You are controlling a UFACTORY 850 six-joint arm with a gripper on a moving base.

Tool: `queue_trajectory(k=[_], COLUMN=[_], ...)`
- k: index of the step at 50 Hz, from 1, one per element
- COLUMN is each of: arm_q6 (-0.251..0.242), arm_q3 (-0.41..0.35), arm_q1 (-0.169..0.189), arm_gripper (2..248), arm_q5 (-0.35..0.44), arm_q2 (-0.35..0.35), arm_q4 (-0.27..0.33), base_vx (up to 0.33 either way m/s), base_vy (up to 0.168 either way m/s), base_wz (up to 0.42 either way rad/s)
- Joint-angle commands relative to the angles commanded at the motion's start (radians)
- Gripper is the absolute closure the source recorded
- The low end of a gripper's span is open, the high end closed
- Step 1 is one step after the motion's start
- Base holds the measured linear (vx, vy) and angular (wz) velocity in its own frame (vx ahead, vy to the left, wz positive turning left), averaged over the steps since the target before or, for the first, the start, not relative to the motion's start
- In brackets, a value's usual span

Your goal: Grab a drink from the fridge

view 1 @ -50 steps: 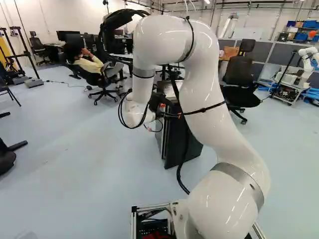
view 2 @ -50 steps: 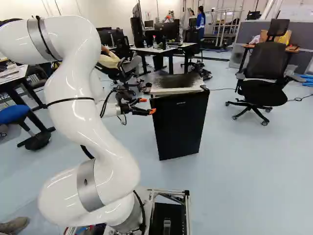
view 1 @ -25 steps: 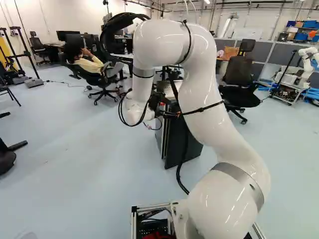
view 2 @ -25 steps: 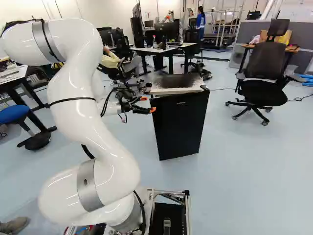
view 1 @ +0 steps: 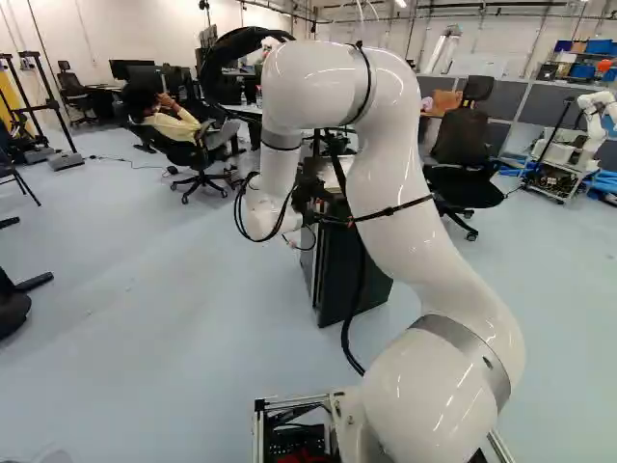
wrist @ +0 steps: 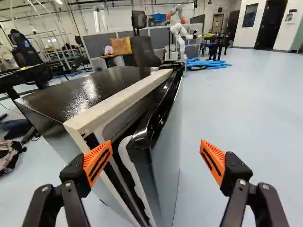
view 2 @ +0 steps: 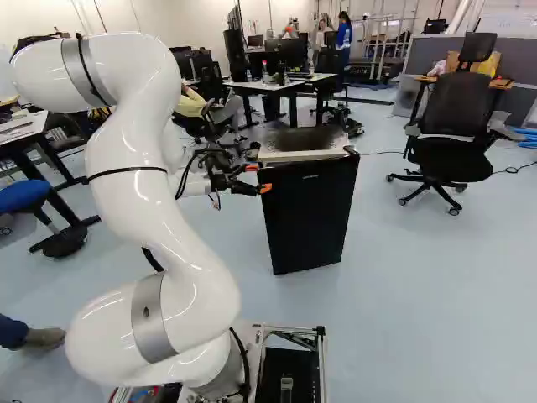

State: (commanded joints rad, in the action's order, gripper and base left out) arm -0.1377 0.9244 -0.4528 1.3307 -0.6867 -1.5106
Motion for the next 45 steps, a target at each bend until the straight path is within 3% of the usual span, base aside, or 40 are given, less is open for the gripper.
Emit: queue_trajectory(k=[27,45], arm_q6=[0.000,0.000], arm_q3=[-0.001,-0.044], arm_q1=[0.027,0.033], arm_gripper=[3,3], arm_q5=[0.017,0.022], arm_q2=[0.000,0.022], arm_q4=[-0.056,-0.095], base_vx=[0.000,0.000], base_vy=[0.000,0.000], base_wz=[0.000,0.000])
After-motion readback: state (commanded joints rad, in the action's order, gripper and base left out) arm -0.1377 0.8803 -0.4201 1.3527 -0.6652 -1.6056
